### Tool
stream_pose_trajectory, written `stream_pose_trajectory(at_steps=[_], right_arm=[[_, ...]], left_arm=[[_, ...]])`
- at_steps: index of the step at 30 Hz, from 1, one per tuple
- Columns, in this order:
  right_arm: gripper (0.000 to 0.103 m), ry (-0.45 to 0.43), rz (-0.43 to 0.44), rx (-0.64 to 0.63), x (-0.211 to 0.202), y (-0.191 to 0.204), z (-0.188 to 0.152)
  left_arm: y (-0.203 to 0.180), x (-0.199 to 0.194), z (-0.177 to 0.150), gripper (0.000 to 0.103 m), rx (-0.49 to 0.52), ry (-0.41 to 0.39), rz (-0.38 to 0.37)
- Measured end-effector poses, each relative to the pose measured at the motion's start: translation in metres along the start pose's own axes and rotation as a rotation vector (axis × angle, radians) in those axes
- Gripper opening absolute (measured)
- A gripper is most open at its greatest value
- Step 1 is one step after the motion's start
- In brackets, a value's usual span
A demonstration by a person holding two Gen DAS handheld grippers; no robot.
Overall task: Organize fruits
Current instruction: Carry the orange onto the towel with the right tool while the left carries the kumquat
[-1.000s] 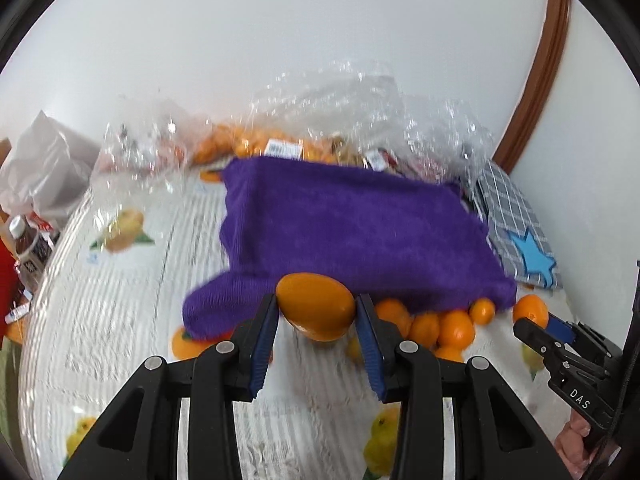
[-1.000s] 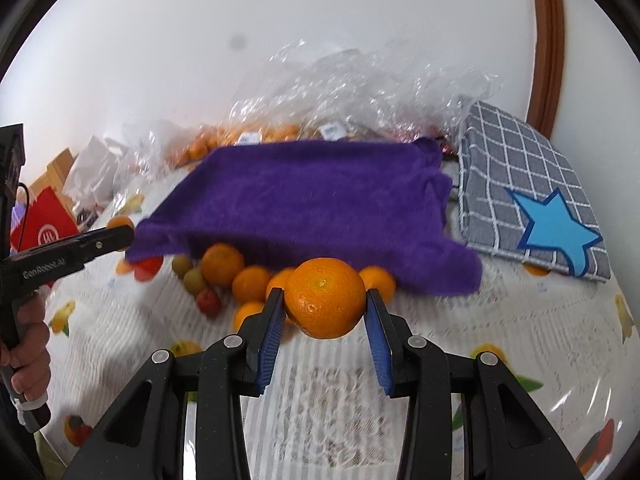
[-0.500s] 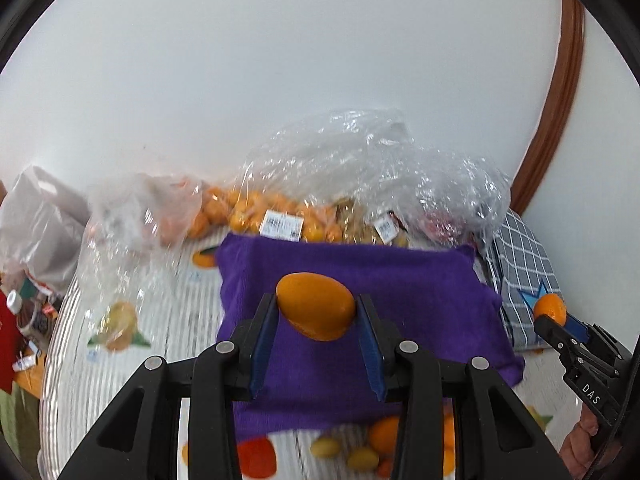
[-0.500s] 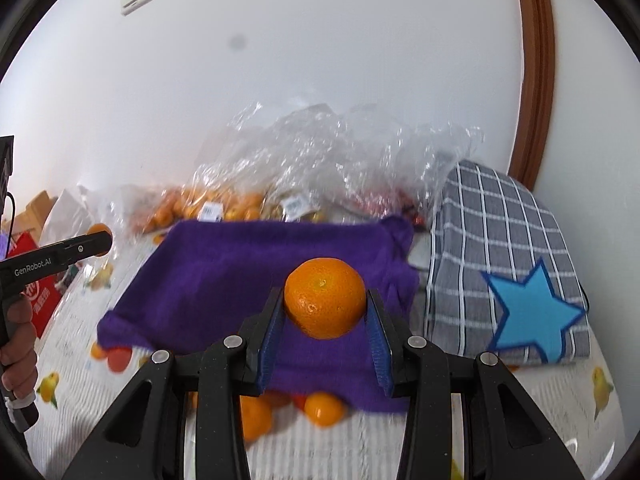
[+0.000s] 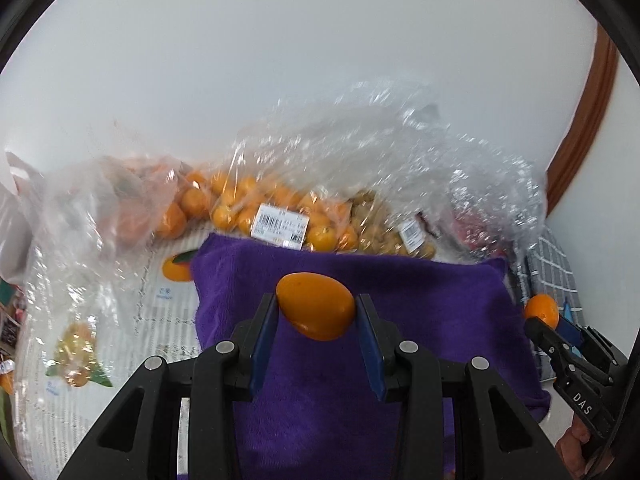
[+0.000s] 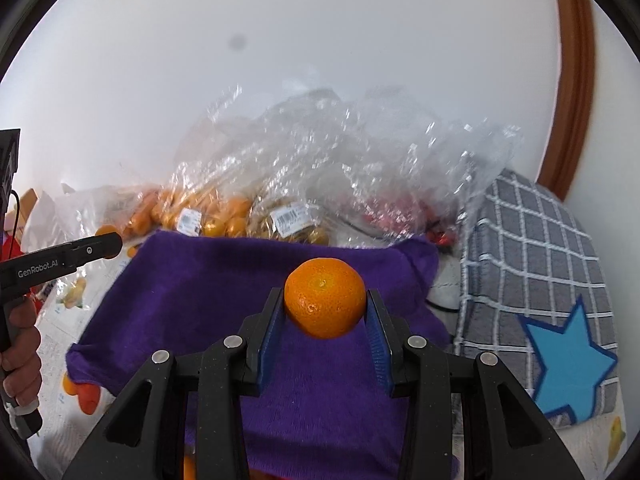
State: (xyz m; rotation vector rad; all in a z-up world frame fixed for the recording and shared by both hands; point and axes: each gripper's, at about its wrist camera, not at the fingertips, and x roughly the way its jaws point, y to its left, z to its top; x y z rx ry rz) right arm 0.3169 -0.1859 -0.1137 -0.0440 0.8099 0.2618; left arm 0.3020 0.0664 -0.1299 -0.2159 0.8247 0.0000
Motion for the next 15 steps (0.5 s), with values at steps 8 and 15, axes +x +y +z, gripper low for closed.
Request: stream_pose_trajectory(at_steps=[8,15], right_arm=[[0.040,0.116,0.015,-0.022,0.046,0.004,-0.019],[0.040,0.165,0.018,-0.016,0.062,0.004,-0.032]], left_arm=[[0.003,0.037,-0.013,0.037,-0.007,0.075,-0.017],[0.000,0.049,-0.021,0.037,0.013,0.109,0.001]])
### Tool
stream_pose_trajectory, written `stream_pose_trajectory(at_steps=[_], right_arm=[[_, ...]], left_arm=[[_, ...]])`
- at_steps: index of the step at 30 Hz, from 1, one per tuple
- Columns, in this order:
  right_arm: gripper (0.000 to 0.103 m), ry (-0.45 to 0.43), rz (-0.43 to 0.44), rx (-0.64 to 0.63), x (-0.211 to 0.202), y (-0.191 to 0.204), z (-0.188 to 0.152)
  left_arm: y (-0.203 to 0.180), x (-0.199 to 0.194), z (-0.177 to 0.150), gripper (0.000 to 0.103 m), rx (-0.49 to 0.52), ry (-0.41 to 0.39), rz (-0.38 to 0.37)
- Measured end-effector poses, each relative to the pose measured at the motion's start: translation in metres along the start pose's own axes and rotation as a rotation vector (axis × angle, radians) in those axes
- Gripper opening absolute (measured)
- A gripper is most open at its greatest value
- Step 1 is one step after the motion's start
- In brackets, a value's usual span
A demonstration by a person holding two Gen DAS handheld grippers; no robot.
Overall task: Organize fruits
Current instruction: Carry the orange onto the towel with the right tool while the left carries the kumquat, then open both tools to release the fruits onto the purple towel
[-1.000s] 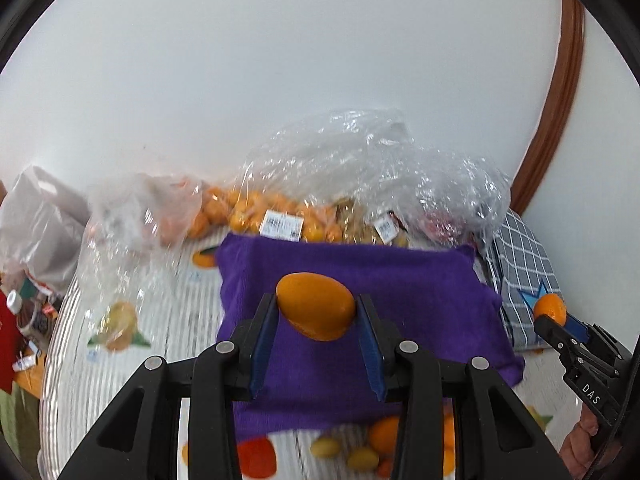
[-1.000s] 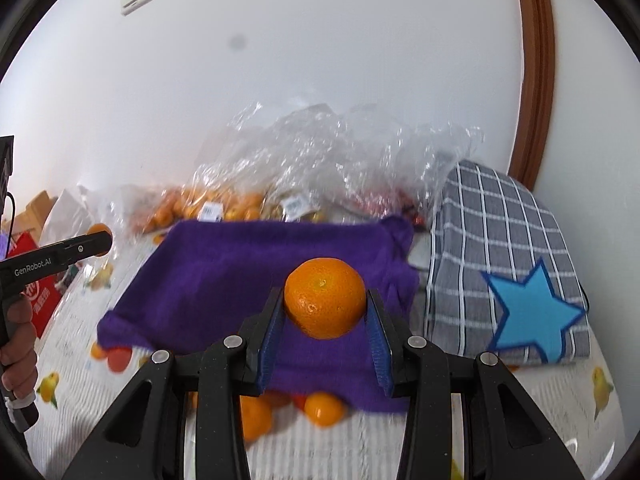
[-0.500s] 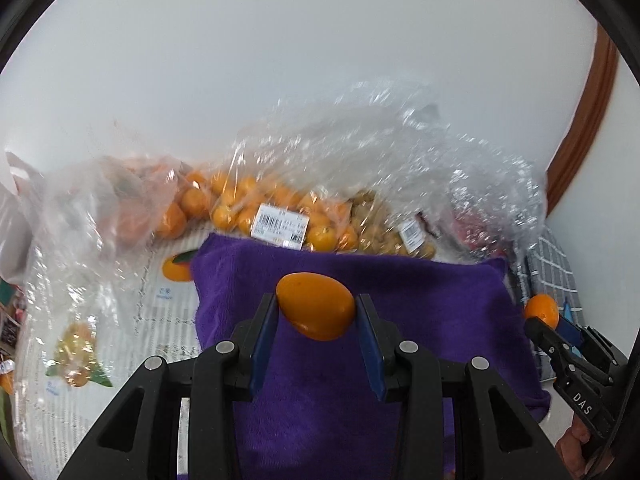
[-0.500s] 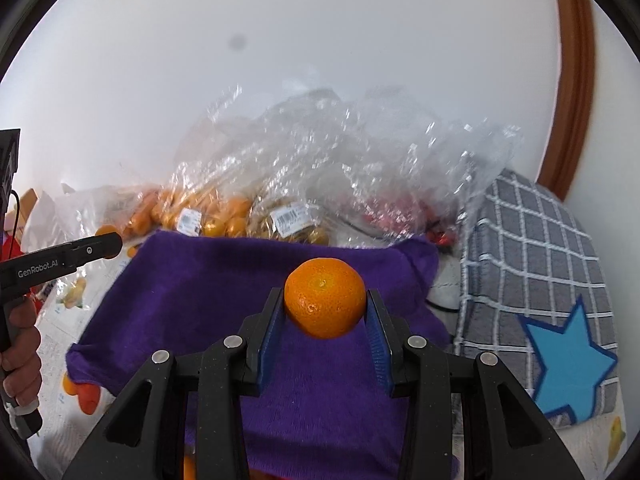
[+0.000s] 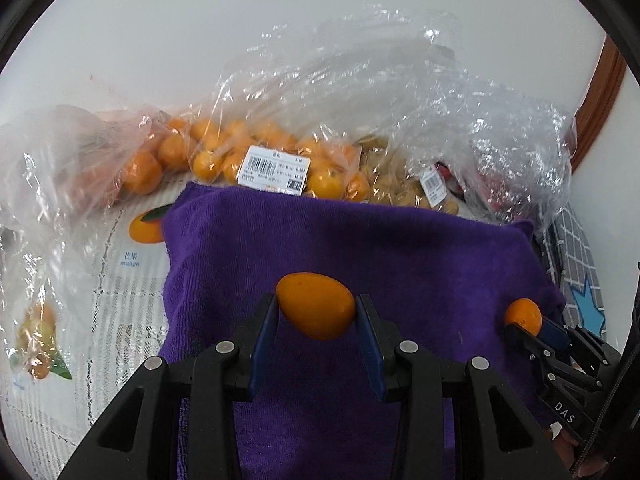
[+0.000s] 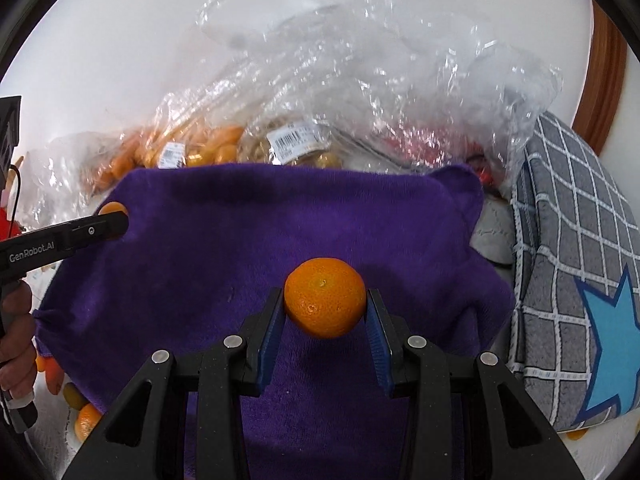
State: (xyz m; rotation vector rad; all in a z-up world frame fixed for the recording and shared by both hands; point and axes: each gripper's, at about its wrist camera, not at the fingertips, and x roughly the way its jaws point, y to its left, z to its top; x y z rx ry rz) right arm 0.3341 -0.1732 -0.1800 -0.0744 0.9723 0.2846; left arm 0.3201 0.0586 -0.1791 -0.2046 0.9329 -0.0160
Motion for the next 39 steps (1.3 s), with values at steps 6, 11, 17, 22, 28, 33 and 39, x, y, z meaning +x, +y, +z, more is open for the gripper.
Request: stream_pose_trajectory(at_steps=[6,11,17,22,28,33,39], right_arm=[[0.040,0.030,-0.005,-0.004,0.008,0.000,-0.004],[0.041,0.024,-0.002,0.008,0.004,-0.002,-0.005],[0.071,0.017,-0.005,0.014,-0.005,-0.002,-0.007],[0.079,0.017,-0.080,0.016,-0.011,0.000,-0.006],[0.082,0.014,-0.150,0.056,-0.028,-0.001,-0.005],[0.082,-0.009,-0.102,0.039,-0.047,-0.002,-0.011],[0.081,-0.037,-0.150,0.046,-0.070,-0.007,-0.029]], left_arm=[[-0.002,0.011,-0.003,0.037,0.001,0.036,0.007],[-0.006,0.018,-0.006,0.038,0.012,0.057,0.012],[-0.006,0.018,-0.006,0.038,0.022,0.052,0.024],[-0.003,0.017,-0.006,0.038,0.005,0.059,0.014],[-0.006,0.006,-0.001,0.048,0.014,0.040,0.004],[-0.010,-0.006,0.001,0.049,0.023,0.012,0.010],[-0.018,-0.024,0.005,0.049,0.049,-0.034,0.019]])
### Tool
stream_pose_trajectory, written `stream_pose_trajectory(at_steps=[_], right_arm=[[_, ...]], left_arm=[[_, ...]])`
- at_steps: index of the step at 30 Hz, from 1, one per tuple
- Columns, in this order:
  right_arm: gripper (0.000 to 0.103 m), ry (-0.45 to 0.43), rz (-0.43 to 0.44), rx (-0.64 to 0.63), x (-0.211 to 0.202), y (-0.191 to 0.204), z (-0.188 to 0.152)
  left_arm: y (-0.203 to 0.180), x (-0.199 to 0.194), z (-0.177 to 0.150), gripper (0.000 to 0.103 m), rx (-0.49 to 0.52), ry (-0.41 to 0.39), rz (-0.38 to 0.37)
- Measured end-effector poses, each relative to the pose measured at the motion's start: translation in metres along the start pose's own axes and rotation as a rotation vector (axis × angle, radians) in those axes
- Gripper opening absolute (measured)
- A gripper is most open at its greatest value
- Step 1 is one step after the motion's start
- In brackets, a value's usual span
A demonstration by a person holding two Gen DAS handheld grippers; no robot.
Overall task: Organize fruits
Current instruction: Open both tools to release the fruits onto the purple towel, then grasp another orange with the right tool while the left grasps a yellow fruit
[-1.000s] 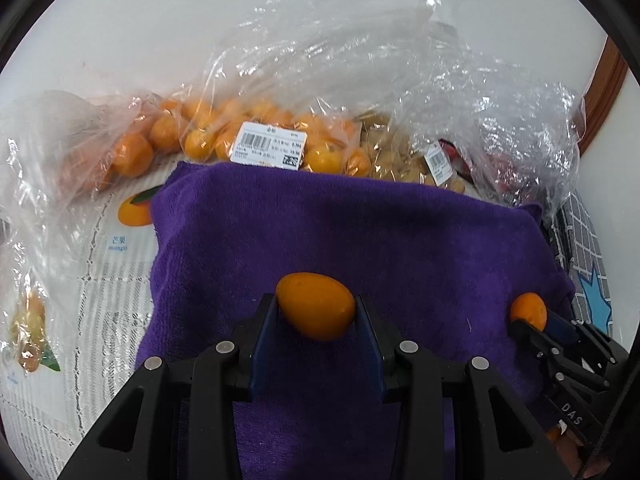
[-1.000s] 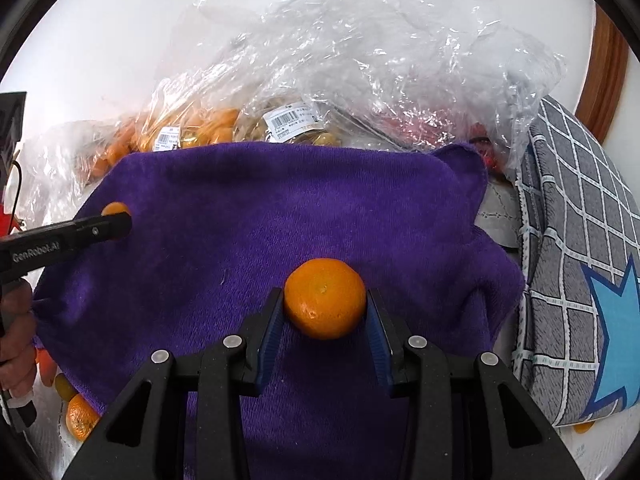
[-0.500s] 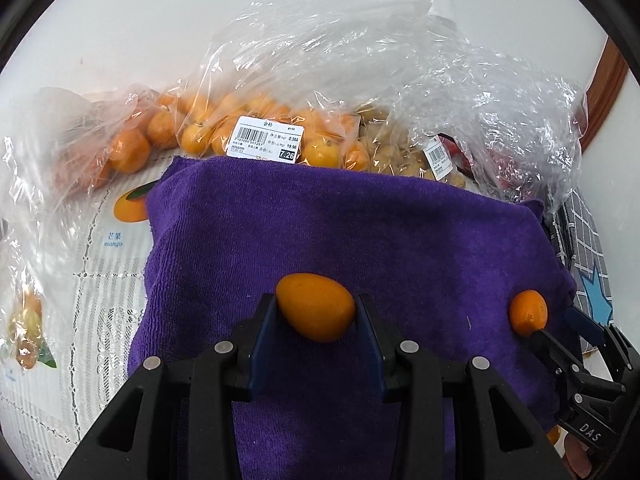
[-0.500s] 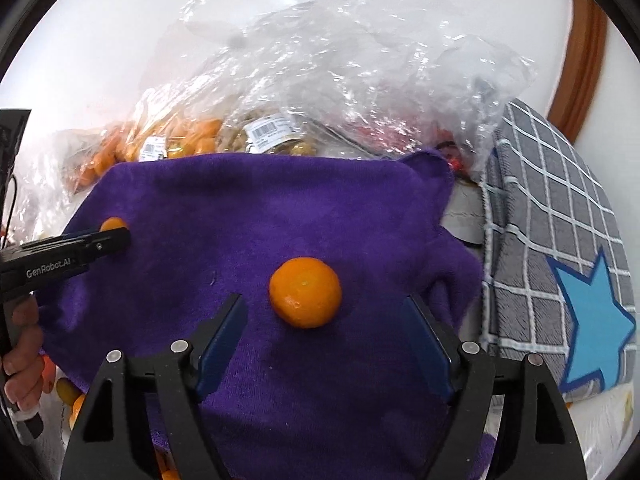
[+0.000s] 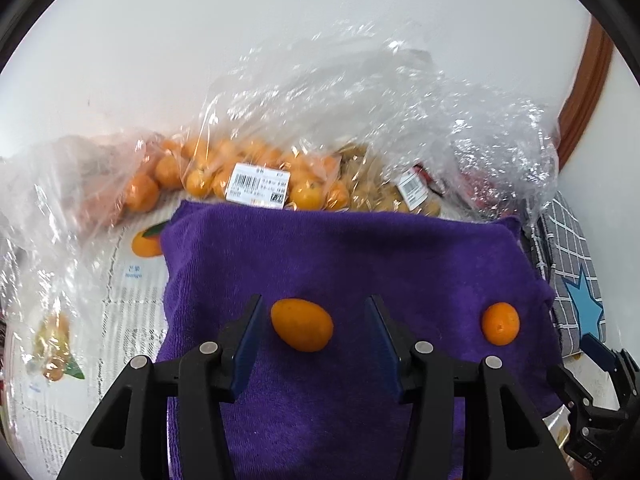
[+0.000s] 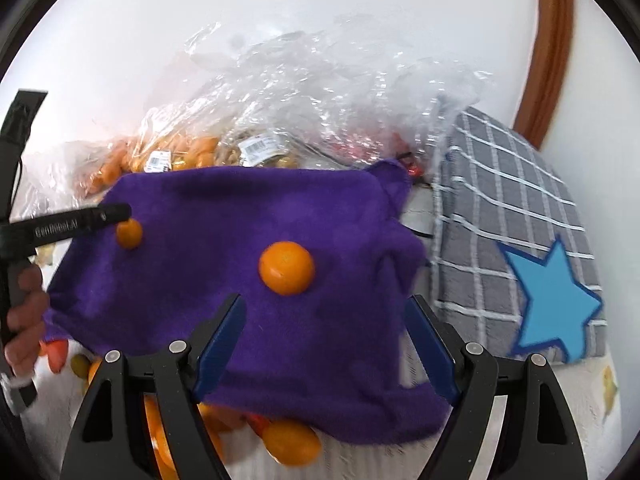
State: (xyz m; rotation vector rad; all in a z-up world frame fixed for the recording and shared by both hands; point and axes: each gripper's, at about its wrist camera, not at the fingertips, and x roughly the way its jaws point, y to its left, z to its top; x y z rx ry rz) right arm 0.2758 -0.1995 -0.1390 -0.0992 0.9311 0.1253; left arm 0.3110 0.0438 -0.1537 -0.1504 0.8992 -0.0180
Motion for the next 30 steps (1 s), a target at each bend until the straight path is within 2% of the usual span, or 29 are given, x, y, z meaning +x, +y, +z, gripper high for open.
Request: stream_pose_trajectory(at_steps=[3,5,7,9,13,16,23,24,26,30], right_arm=[[0.081,-0.015,0.020,0.045,-0.016,-0.011,-0.010],[0.072,-0.025,0.025,0.070,-0.027,-0.018,-0.018],[0.061,-0.024,0.001,0.079,-0.034,-0.021,-0.025],[0.057,-0.018,0.004,0.090,-0.038,-0.023,-0.038],[0.055,0.012,0.058,0.091,-0.036,-0.020,-0.059],[0.055,0.035,0.107,0.082,-0.028,-0.016,-0.070],[0.052,0.077,0.169,0.083,-0.005,-0.009,-0.078],[0.049,0.081,0.177,0.084,-0.001,-0.009,-0.078],[0.035,0.063,0.186,0.071,-0.003,-0.007,-0.077],[0.032,0.048,0.187,0.041,-0.006,-0.004,-0.083]], left_arm=[[-0.008,-0.010,0.002,0.049,0.020,-0.035,-0.003],[-0.011,-0.017,0.003,0.048,0.024,-0.043,-0.009],[-0.014,-0.023,0.004,0.048,0.024,-0.041,-0.049],[-0.018,-0.030,0.005,0.048,0.029,-0.054,-0.047],[-0.025,-0.045,0.007,0.048,0.060,-0.065,-0.038],[-0.022,-0.058,0.003,0.048,0.033,-0.063,-0.058],[-0.008,-0.080,-0.034,0.048,0.008,-0.047,-0.048],[-0.006,-0.082,-0.042,0.048,0.007,-0.042,-0.044],[-0.003,-0.085,-0.055,0.048,0.005,-0.032,-0.048],[0.002,-0.085,-0.089,0.048,0.006,0.000,-0.047]])
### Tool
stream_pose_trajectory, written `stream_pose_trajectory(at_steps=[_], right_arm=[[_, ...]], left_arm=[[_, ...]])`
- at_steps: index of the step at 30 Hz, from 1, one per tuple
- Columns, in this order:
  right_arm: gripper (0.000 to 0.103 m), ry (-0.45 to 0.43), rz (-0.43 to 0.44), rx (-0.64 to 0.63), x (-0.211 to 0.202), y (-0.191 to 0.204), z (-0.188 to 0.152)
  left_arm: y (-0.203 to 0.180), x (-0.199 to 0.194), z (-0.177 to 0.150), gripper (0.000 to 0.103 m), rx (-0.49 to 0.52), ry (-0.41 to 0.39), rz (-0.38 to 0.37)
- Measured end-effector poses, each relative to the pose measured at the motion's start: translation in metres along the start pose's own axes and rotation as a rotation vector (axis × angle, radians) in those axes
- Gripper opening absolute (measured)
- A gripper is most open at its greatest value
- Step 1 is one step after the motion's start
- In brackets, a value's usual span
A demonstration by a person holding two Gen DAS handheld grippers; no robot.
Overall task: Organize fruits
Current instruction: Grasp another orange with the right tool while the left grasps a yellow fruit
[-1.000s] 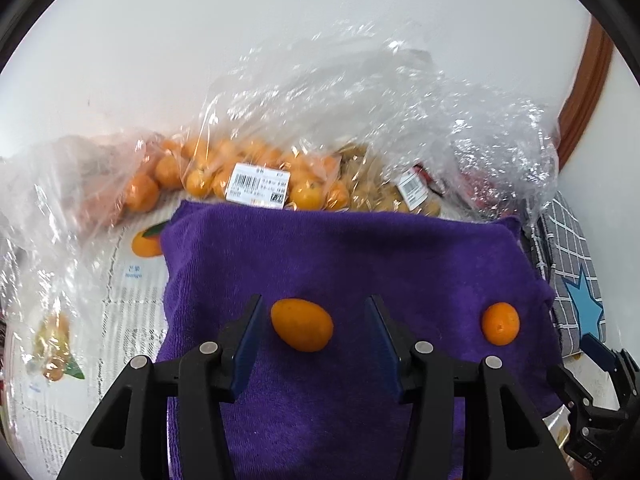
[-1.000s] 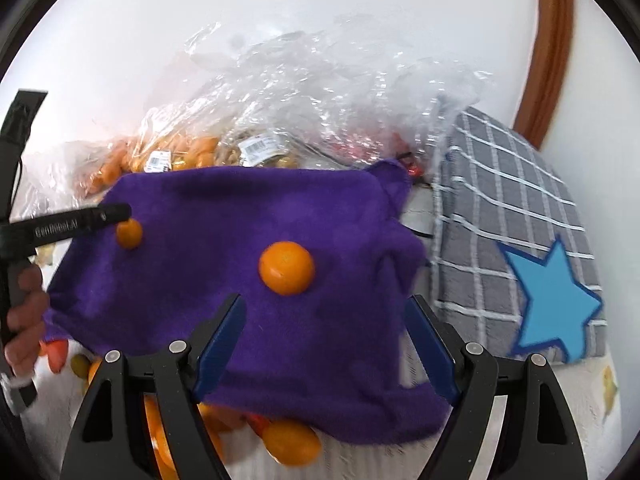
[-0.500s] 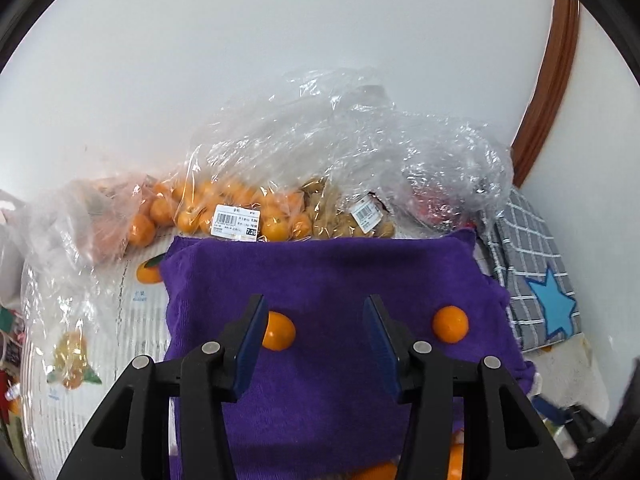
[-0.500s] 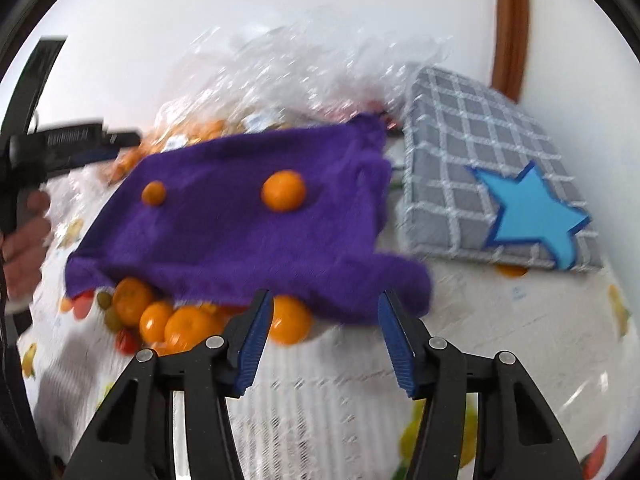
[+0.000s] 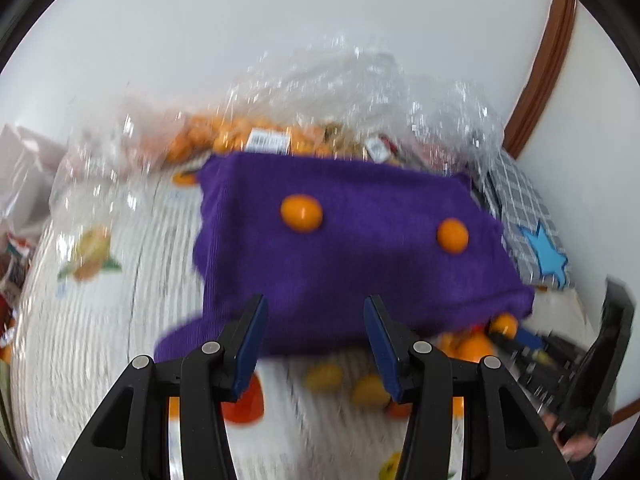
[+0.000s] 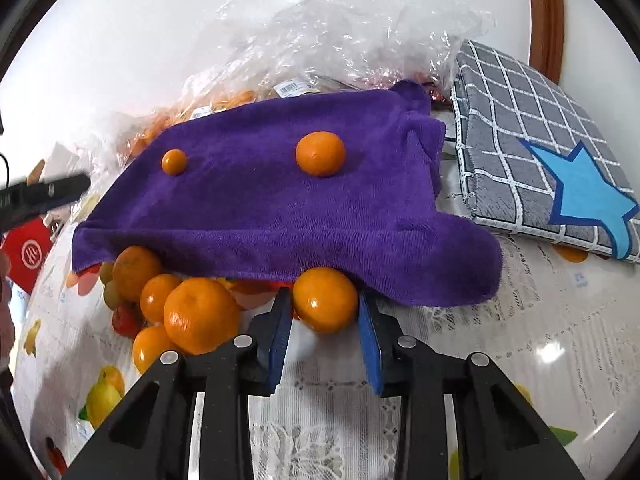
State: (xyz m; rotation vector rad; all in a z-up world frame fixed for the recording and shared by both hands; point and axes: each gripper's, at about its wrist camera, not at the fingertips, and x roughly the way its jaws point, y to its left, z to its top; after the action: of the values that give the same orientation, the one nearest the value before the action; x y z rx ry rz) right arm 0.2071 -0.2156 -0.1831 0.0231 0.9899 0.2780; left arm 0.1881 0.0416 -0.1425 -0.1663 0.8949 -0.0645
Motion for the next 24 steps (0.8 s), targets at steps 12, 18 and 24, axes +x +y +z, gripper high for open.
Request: stream_pose_trajectory(at_steps=[12,18,24], right_arm=[[0.032,-0.039,-0.002,-0.053,-0.012,0.003,-0.008],[0.032,-0.037,-0.006,-0.046,-0.008,0.003,-0.007],[0.032,-0.026,-0.018,-0.055,-0.002,0.005,-0.006]], left_arm=[[0.006,0.033,-0.049,0.024,-0.065,0.023,-0.053],[0.001,0.033,-0.052,0.024,-0.046,0.003,-0.067],[0.006,0.035,-0.055,0.024,-0.060,-0.011,-0.106]])
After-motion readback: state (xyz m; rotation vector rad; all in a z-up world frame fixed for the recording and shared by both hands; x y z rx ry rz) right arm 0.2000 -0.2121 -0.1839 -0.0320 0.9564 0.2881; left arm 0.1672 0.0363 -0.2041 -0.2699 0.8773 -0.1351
